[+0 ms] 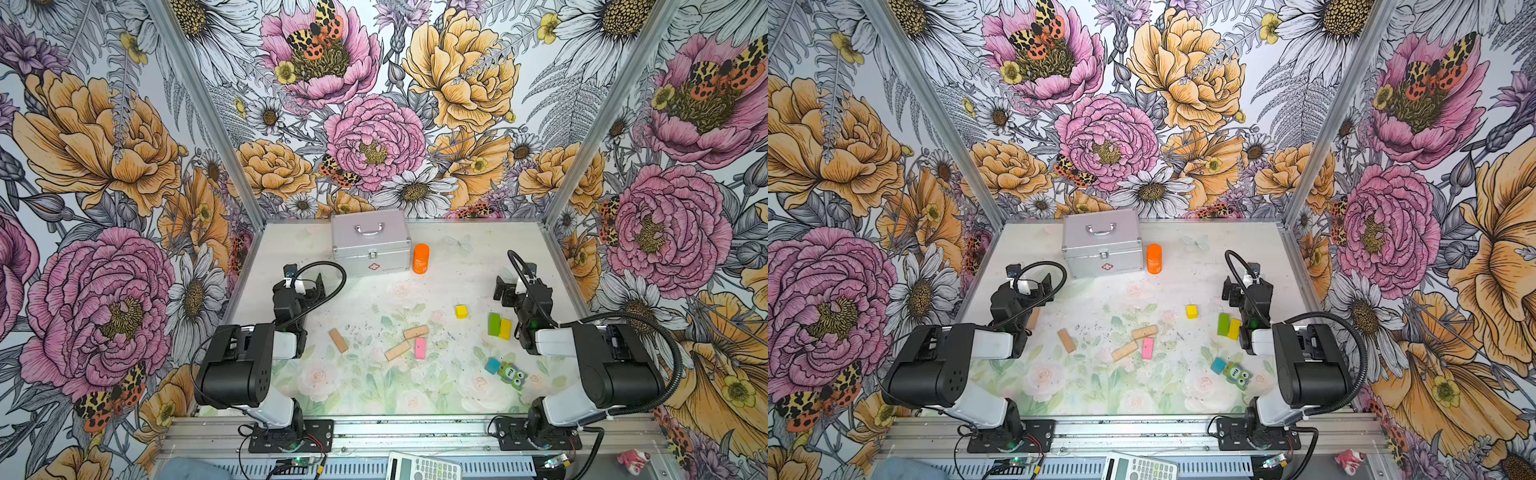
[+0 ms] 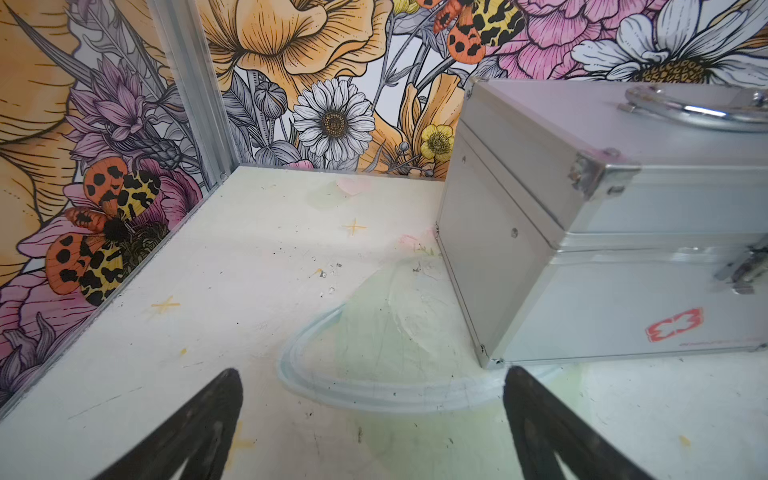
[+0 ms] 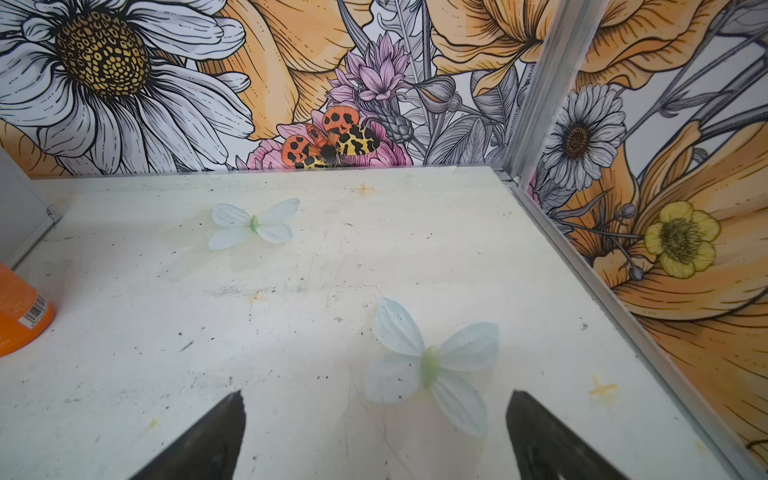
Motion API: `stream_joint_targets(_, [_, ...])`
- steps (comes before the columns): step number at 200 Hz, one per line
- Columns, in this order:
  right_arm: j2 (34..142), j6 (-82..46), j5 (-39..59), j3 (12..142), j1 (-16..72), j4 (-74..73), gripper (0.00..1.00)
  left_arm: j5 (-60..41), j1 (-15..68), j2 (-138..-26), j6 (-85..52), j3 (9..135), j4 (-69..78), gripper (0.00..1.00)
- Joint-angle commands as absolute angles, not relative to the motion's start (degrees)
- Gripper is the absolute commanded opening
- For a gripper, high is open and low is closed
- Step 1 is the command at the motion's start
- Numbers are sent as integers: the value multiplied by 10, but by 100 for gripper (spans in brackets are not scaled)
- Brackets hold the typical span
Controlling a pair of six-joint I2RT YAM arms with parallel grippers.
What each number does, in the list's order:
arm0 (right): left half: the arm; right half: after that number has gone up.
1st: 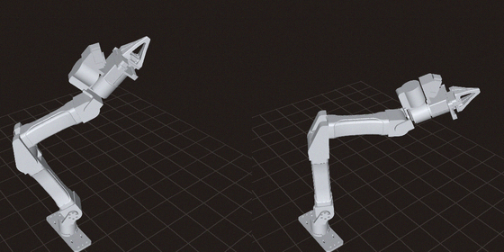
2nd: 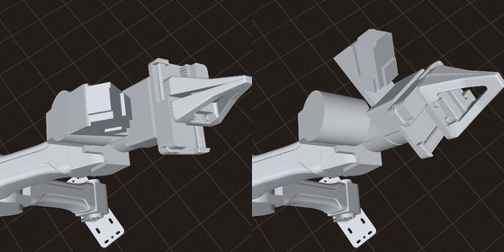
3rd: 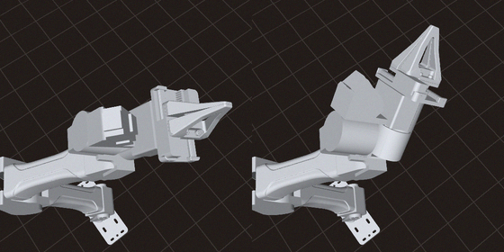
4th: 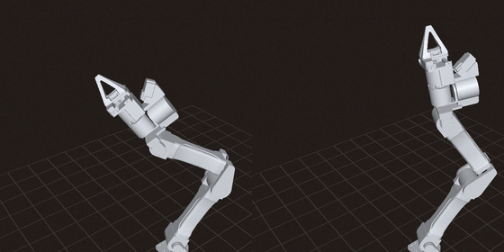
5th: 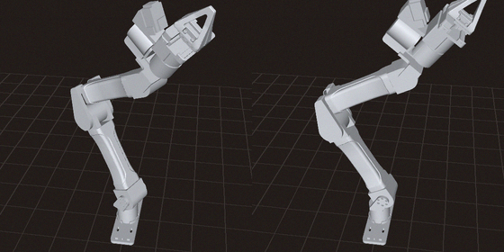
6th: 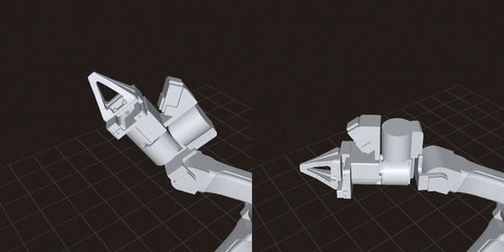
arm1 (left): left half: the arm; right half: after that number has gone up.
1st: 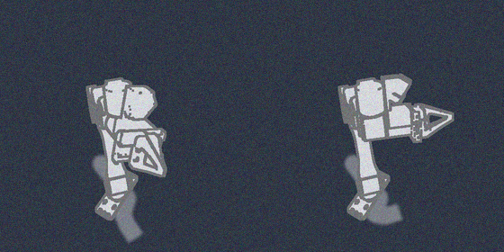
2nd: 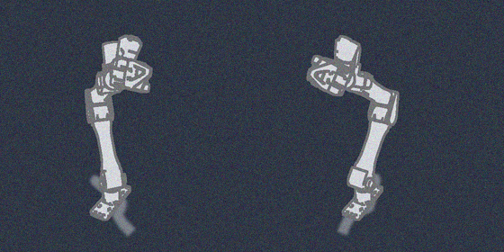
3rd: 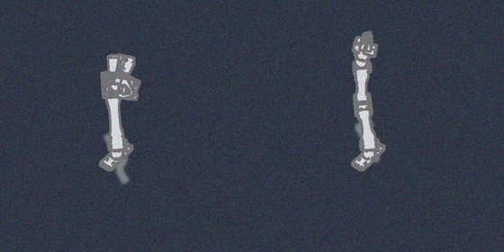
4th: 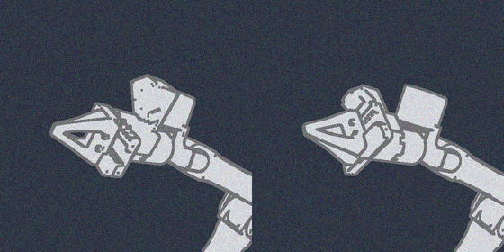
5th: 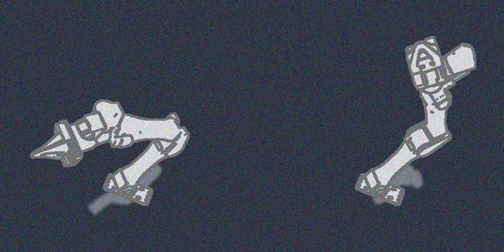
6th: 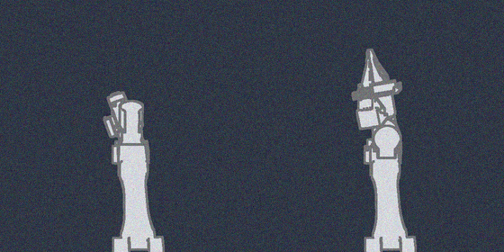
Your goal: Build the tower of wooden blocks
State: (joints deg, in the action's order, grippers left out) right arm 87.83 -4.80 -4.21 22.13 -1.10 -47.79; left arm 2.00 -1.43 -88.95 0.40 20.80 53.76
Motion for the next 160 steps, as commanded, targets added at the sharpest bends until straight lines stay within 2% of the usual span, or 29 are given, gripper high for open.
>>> stream_joint_targets(1, [879, -41, -39, 229, -12, -489, 100, 5, -20, -889, 0, 218, 537, 99])
stream_joint_targets(160, [880, -42, -37, 229, -13, -489, 100, -12, -29, -890, -5, 218, 541, 99])
